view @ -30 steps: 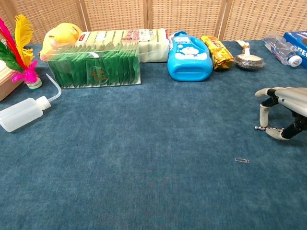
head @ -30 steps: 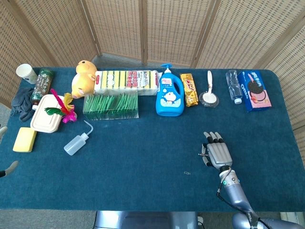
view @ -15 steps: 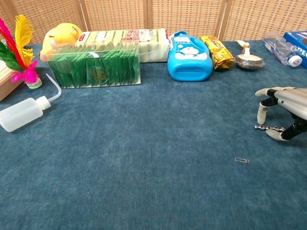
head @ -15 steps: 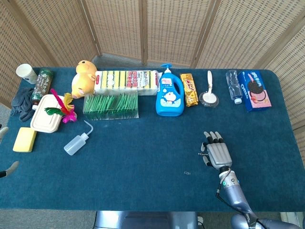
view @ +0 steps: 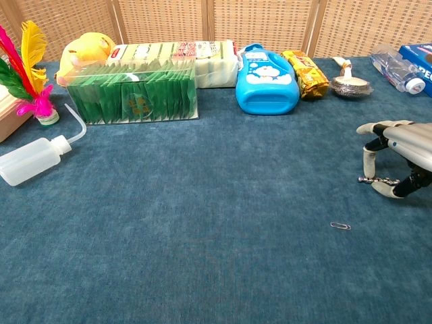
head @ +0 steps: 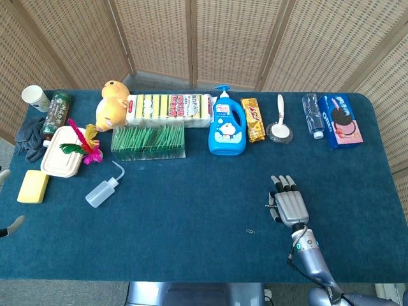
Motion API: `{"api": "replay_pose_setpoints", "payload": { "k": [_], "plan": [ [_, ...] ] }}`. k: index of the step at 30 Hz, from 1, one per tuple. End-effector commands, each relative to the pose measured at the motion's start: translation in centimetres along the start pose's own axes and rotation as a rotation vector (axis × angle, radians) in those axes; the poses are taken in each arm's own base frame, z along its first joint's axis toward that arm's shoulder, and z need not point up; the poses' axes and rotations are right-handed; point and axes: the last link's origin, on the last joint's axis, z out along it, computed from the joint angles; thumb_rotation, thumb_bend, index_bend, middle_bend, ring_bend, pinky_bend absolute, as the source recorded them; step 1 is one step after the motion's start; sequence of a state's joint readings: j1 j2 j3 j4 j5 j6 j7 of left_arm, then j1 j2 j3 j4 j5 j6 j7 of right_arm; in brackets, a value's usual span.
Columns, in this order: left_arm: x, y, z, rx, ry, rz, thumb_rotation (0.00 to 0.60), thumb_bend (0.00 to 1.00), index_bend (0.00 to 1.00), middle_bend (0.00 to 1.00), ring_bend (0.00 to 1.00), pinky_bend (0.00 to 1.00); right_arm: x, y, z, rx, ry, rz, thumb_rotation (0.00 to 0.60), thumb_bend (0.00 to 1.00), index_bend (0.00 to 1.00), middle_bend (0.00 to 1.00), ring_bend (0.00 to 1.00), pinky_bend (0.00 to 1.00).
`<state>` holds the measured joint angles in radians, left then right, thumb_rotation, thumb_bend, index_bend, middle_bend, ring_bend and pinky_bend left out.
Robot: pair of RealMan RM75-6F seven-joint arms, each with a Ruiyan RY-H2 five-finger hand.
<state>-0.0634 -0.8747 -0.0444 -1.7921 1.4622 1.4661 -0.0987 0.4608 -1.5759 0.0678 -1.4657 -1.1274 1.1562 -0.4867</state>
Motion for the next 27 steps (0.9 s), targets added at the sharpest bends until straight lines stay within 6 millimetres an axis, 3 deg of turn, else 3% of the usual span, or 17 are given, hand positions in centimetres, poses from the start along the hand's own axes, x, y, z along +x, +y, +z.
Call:
{"api": "replay_pose_setpoints", "payload": {
  "k": [1, 12, 27],
  "plan": [
    [-0.01, 0.01, 0.00, -0.001, -0.001, 0.000, 0.600, 0.41, 0.00, 0.00, 0.00, 0.00, -0.13, -0.04, -0.05, 0.001, 0.001, -0.003, 0.600, 0.40, 0.50, 0.00, 0.00, 0.00],
    [0.05, -0.03, -0.03, 0.000, -0.001, -0.004, 0.600, 0.41, 0.00, 0.00, 0.00, 0.00, -0.67, -0.33, 0.04, 0.006, 0.016, -0.025, 0.600, 0.40, 0.49, 0.00, 0.00, 0.00],
    [-0.07, 0.04, -0.02, -0.001, -0.005, -0.002, 0.600, 0.41, 0.00, 0.00, 0.00, 0.00, -1.12, -0.25, 0.23, 0.003, 0.034, -0.022, 0.600, 0.45, 0.57, 0.00, 0.00, 0.00]
  ]
}}
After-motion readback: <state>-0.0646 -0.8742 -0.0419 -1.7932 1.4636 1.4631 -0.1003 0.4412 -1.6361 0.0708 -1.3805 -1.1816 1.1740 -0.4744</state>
